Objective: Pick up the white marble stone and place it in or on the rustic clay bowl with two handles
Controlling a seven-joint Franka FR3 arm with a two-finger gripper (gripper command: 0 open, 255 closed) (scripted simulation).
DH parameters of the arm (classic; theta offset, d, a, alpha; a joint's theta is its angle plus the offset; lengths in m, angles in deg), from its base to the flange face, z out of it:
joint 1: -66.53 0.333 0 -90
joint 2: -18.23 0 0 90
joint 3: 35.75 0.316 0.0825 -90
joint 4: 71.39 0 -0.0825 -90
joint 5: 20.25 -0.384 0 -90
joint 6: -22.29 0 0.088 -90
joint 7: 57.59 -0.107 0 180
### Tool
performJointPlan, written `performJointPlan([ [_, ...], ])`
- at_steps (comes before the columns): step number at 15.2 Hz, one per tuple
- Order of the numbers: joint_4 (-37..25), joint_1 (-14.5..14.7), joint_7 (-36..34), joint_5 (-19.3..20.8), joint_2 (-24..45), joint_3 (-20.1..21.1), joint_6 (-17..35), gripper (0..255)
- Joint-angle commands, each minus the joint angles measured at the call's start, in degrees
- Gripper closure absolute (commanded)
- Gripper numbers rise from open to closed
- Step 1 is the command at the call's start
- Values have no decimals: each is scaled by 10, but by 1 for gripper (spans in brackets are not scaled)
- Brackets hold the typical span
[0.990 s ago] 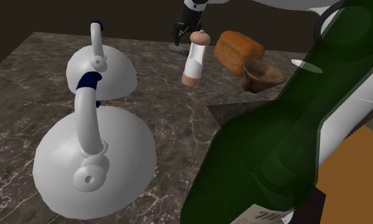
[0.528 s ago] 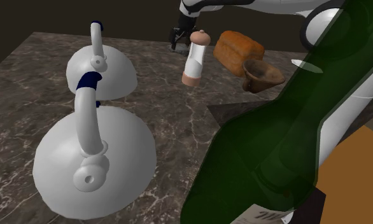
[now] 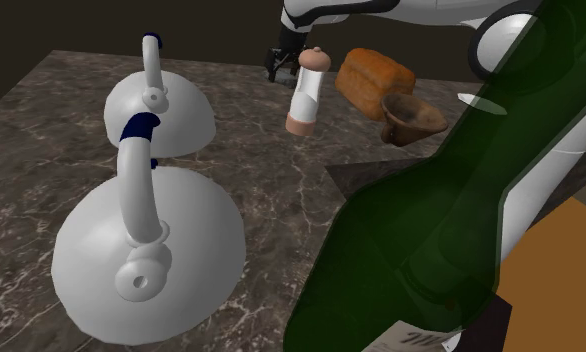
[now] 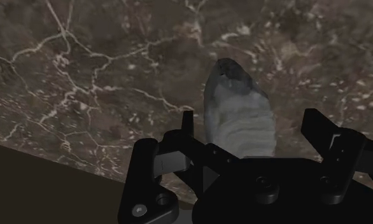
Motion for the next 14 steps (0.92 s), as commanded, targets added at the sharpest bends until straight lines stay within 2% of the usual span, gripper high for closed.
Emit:
performJointPlan([
  [1,0,0,0,0,0,0,0,0],
  [2,0,0,0,0,0,0,0,255],
  [11,0,0,0,0,0,0,0,255],
  [14,-22,0,2,-1,0,0,-23,255],
])
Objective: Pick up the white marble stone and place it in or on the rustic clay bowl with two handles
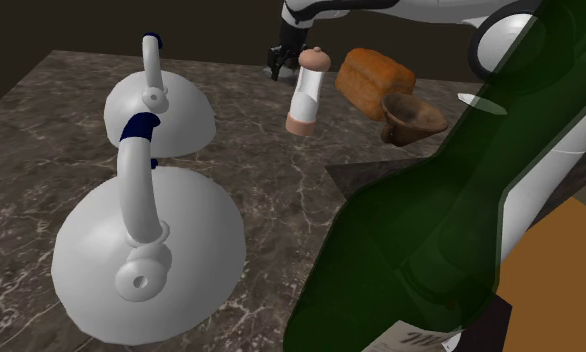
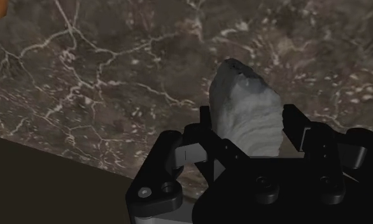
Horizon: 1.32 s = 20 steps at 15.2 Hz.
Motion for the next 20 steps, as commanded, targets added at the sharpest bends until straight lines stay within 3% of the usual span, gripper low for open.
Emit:
performJointPlan([
  [1,-16,0,1,0,0,0,-15,255],
  [20,-210,1,12,-4,34,0,-176,255],
])
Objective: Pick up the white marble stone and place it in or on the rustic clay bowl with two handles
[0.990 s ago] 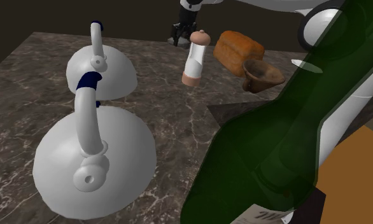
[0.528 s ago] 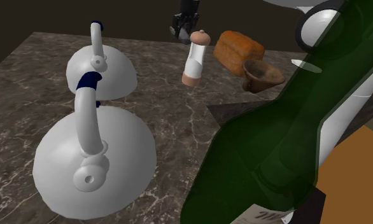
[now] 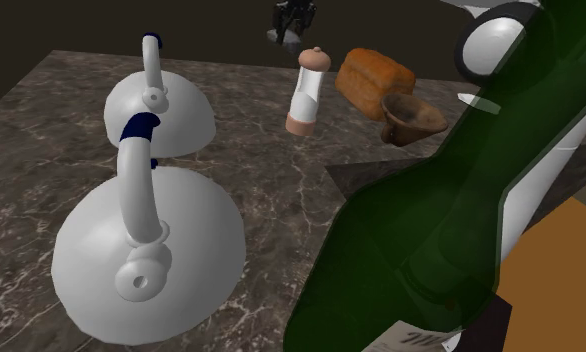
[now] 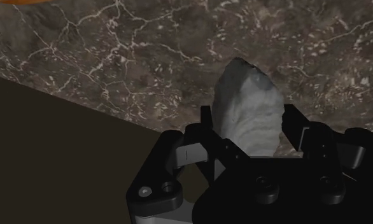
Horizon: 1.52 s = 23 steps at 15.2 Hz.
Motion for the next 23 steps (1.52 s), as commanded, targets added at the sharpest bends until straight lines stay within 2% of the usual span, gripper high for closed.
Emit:
performJointPlan([
  [1,-26,1,0,0,7,0,-19,255],
  [10,-165,1,6,-1,55,0,-109,255],
  [12,-62,-2,8,-1,-15,-1,-78,255],
  [15,52,-7,14,-2,-102,-4,-49,255],
  [23,264,-16,34,1,-294,-16,-28,255],
])
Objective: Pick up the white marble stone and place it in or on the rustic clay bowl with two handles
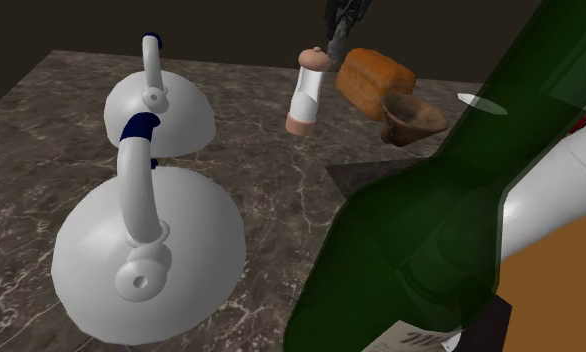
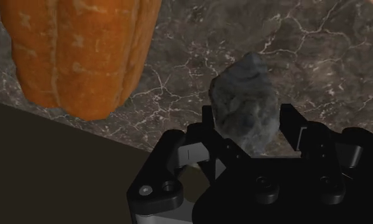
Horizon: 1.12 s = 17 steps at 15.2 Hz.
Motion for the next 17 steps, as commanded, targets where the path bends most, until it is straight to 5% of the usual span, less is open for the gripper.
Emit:
performJointPlan([
  [1,48,-2,6,1,-51,-3,-3,255],
  [17,264,-28,64,32,-377,-40,-108,255],
])
